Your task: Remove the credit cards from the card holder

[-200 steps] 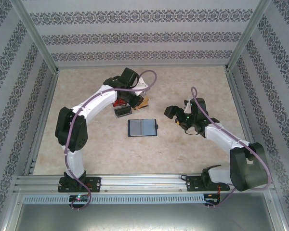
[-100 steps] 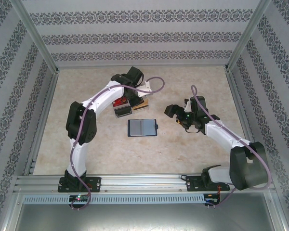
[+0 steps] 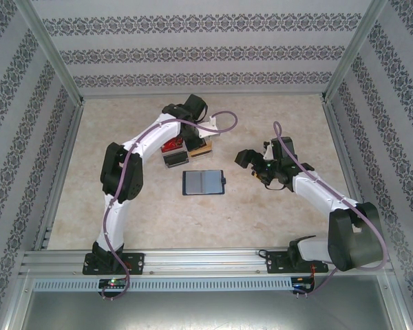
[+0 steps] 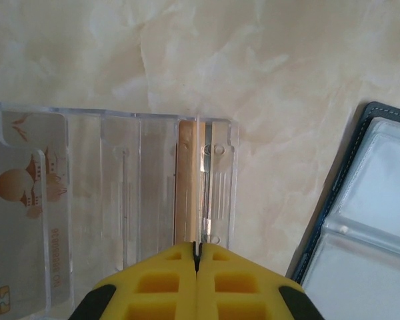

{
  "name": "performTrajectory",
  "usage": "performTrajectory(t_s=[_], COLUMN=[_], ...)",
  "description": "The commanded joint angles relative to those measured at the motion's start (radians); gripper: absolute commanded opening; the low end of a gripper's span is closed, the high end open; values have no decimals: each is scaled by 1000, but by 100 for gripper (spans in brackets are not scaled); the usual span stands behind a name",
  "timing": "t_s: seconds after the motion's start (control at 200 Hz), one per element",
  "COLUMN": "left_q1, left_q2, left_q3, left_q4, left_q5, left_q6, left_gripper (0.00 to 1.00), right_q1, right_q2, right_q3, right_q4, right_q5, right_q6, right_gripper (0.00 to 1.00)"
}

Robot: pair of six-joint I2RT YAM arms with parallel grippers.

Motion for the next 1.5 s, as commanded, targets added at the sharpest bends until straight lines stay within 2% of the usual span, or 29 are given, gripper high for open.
performTrajectory(t_s=[0.0,0.195,0.33,0.4,0.51,0.609,0.719,0.834,0.929,1.029,1.154,1.254,1.494], left_q1=[13,16,15,16,16,16,15,16,18,25,44,78,146], left_q2=[27,26,30,24,-19,-76,-167,-288,-389,-469,-553,-616,-758], left_q3=[17,9,18,35,25,4,-89,-249,-397,-506,-626,-691,-848], left_q4=[-37,-39,2,18,61,95,179,266,328,322,314,274,334], left_q5=[-29,-42,-91,-135,-163,-198,-276,-350,-407,-484,-511,-518,-423], left_q6=[35,27,-31,-84,-139,-216,-347,-502,-634,-777,-915,-1042,-1190], left_gripper=[3,13,29,43,47,54,66,79,88,100,99,99,99], right_q1=[3,3,3,4,12,33,92,202,298,377,451,494,559], right_q2=[-12,-7,-5,-7,-12,-10,2,48,109,190,297,372,512], right_q3=[34,49,63,64,63,80,118,191,254,312,385,442,552], right_q4=[-18,-35,-46,-56,-70,-95,-138,-215,-263,-287,-313,-336,-392], right_q5=[12,10,13,21,38,63,123,230,309,358,393,417,459], right_q6=[15,14,11,10,5,-7,-33,-75,-93,-99,-101,-104,-121], right_gripper=[98,98,98,98,98,98,95,89,82,73,58,50,49])
